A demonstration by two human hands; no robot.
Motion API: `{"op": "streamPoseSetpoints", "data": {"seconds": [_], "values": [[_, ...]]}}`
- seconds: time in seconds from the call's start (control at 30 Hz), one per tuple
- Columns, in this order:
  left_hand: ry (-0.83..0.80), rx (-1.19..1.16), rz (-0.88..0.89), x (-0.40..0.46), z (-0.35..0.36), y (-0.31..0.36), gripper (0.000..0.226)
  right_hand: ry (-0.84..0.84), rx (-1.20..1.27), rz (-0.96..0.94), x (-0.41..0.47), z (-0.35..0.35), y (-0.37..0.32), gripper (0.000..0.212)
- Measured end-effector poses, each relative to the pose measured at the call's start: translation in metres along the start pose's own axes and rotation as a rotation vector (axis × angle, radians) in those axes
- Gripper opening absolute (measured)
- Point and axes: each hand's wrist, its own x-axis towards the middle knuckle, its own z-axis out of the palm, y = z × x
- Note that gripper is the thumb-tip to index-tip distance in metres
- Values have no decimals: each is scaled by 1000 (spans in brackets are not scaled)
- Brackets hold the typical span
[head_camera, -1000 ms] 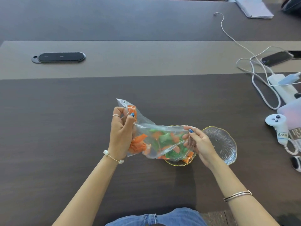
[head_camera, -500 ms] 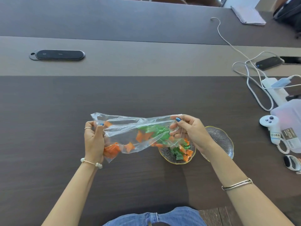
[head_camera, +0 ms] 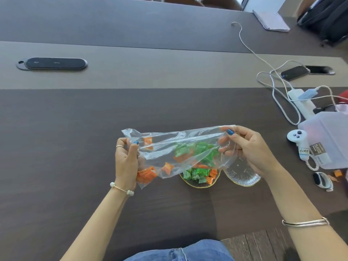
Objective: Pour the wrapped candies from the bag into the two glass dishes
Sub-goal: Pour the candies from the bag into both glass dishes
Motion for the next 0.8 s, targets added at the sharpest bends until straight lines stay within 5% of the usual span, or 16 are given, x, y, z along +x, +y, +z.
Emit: {"op": "streamPoseSetpoints", "data": {"seconds": [0.33, 0.53, 0.8], "values": [[-312, 49, -154, -27, 132, -18, 22, 198, 125, 223, -1, -135, 70, 25], [-435, -59, -463, -38, 183, -29, 29, 177, 256, 426, 21, -169, 128, 23], [-559, -93, -339, -46, 208, -30, 32, 102, 329, 479, 38, -178, 154, 27]]}}
